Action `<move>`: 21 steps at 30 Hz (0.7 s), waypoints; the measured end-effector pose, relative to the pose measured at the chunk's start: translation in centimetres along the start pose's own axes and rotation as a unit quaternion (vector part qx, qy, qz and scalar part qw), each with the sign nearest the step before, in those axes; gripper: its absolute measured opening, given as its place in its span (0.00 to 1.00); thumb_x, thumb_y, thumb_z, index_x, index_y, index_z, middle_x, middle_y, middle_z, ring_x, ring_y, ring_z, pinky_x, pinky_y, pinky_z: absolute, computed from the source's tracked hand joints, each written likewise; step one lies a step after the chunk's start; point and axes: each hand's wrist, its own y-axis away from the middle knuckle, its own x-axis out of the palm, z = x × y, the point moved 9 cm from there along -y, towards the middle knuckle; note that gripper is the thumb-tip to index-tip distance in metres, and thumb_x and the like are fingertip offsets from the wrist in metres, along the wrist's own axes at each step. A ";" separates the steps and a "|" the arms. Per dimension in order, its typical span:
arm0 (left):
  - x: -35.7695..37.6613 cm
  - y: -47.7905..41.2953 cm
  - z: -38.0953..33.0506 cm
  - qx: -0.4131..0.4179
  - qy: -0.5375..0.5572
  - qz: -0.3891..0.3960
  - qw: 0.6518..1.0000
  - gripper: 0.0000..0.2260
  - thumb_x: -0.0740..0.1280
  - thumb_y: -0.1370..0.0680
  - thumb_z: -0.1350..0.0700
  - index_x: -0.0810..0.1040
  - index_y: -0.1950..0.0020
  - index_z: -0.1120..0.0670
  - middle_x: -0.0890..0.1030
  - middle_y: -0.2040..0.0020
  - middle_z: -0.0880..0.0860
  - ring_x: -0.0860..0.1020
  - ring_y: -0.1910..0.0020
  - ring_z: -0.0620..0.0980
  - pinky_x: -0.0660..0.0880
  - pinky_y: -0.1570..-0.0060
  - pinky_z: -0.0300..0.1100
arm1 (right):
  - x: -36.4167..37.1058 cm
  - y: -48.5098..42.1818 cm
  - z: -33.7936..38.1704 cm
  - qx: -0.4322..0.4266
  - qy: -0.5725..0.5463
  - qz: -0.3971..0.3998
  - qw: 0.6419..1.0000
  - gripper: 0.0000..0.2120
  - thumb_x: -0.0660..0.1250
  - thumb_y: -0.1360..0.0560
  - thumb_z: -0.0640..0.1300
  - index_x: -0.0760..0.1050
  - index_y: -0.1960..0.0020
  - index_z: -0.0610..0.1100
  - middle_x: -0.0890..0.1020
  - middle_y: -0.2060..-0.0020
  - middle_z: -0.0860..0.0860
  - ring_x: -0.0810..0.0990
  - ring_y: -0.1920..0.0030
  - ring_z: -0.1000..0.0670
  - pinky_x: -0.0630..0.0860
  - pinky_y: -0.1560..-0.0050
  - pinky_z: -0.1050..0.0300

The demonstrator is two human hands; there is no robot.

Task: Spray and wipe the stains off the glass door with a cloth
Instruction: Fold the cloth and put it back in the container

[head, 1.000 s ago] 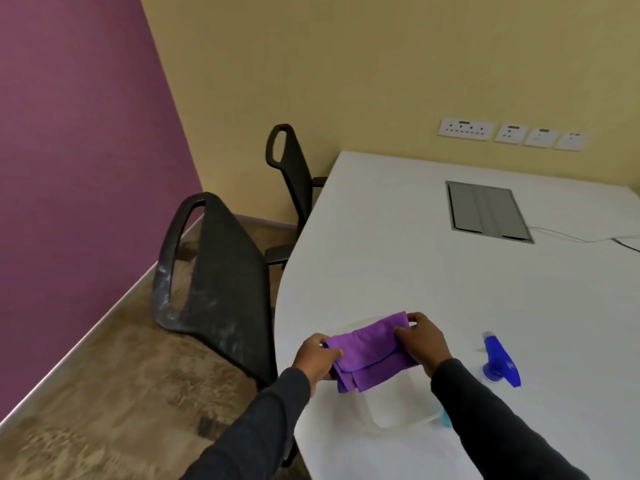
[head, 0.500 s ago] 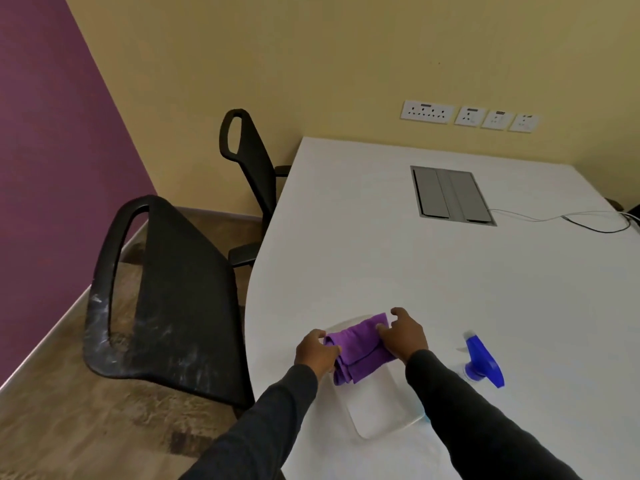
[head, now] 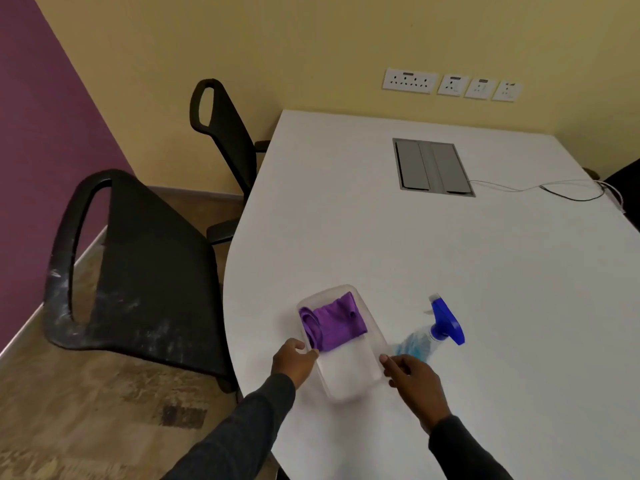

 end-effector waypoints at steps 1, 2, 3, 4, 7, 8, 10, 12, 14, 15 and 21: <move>0.5 0.3 0.3 -0.003 0.002 0.005 1.000 0.16 0.72 0.25 0.49 0.73 0.41 0.52 0.80 0.43 0.58 0.80 0.43 0.59 0.80 0.43 0.50 | -0.9 0.3 -1.1 0.009 0.006 -0.005 1.000 0.18 0.65 0.23 0.63 0.80 0.52 0.48 0.85 0.56 0.51 0.83 0.52 0.50 0.81 0.46 0.53; 1.0 0.5 0.5 -0.006 0.005 0.008 1.000 0.16 0.71 0.25 0.50 0.73 0.41 0.52 0.80 0.43 0.59 0.80 0.43 0.59 0.80 0.43 0.51 | -1.9 0.5 -2.0 0.018 0.022 -0.012 1.000 0.20 0.64 0.24 0.64 0.80 0.52 0.48 0.85 0.56 0.51 0.83 0.53 0.51 0.80 0.48 0.55; 1.4 0.7 0.7 -0.010 0.007 0.009 1.000 0.16 0.71 0.24 0.50 0.72 0.40 0.52 0.80 0.43 0.60 0.80 0.42 0.60 0.80 0.42 0.52 | -3.0 0.6 -2.6 0.023 0.044 -0.024 0.998 0.21 0.63 0.24 0.65 0.80 0.52 0.47 0.85 0.56 0.51 0.82 0.54 0.51 0.79 0.50 0.56; 1.6 0.8 0.8 -0.013 0.012 0.007 1.000 0.17 0.71 0.24 0.51 0.72 0.38 0.52 0.80 0.42 0.60 0.79 0.42 0.60 0.80 0.41 0.53 | -4.2 0.7 -2.9 0.026 0.067 -0.041 0.997 0.22 0.64 0.23 0.65 0.80 0.51 0.46 0.85 0.56 0.50 0.82 0.55 0.52 0.78 0.53 0.57; 2.1 1.1 0.8 -0.021 0.023 0.002 1.000 0.19 0.70 0.22 0.52 0.70 0.34 0.53 0.78 0.40 0.61 0.79 0.42 0.60 0.78 0.40 0.54 | -7.2 0.7 -2.3 0.009 0.079 -0.104 0.991 0.24 0.68 0.25 0.62 0.76 0.40 0.45 0.84 0.51 0.50 0.81 0.56 0.52 0.73 0.62 0.62; 2.2 1.2 0.8 -0.024 0.026 0.002 0.999 0.20 0.69 0.22 0.52 0.69 0.33 0.54 0.77 0.39 0.61 0.78 0.41 0.60 0.78 0.39 0.54 | -7.7 0.5 -1.9 -0.005 0.053 -0.118 0.992 0.26 0.70 0.25 0.60 0.73 0.34 0.45 0.83 0.47 0.49 0.82 0.54 0.50 0.73 0.62 0.63; 2.6 1.5 0.7 -0.028 0.029 0.003 0.999 0.21 0.69 0.22 0.52 0.68 0.31 0.54 0.76 0.36 0.60 0.78 0.40 0.60 0.78 0.38 0.55 | -8.3 -0.1 -0.5 -0.056 -0.009 -0.124 0.991 0.31 0.73 0.25 0.54 0.67 0.27 0.46 0.80 0.40 0.50 0.81 0.48 0.48 0.76 0.55 0.60; 2.9 1.7 0.6 -0.029 0.029 0.002 0.999 0.23 0.69 0.22 0.52 0.67 0.28 0.54 0.75 0.34 0.60 0.78 0.39 0.60 0.77 0.38 0.55 | -8.5 -0.7 1.1 -0.112 -0.027 -0.119 0.986 0.32 0.73 0.24 0.47 0.64 0.24 0.47 0.76 0.38 0.54 0.78 0.44 0.49 0.75 0.46 0.56; 3.2 1.9 0.7 -0.029 0.029 0.003 0.999 0.26 0.69 0.22 0.51 0.65 0.26 0.54 0.75 0.33 0.60 0.77 0.38 0.61 0.77 0.37 0.56 | -8.6 -1.3 1.9 -0.134 -0.029 -0.118 0.983 0.30 0.72 0.23 0.44 0.65 0.24 0.47 0.77 0.40 0.54 0.76 0.43 0.50 0.73 0.43 0.55; 3.3 2.0 0.7 -0.029 0.029 0.005 0.999 0.27 0.69 0.22 0.51 0.64 0.25 0.53 0.74 0.32 0.60 0.77 0.37 0.61 0.76 0.37 0.56 | -8.6 -1.7 2.1 -0.131 -0.037 -0.116 0.984 0.28 0.72 0.22 0.43 0.67 0.25 0.46 0.78 0.41 0.52 0.77 0.43 0.49 0.73 0.43 0.55; 3.6 2.2 0.6 -0.031 0.030 0.014 0.999 0.29 0.68 0.21 0.50 0.62 0.24 0.54 0.73 0.30 0.61 0.76 0.36 0.62 0.75 0.35 0.57 | -9.8 -2.1 3.5 -0.128 -0.073 -0.118 0.982 0.19 0.72 0.22 0.42 0.75 0.34 0.41 0.82 0.46 0.48 0.81 0.44 0.44 0.73 0.48 0.60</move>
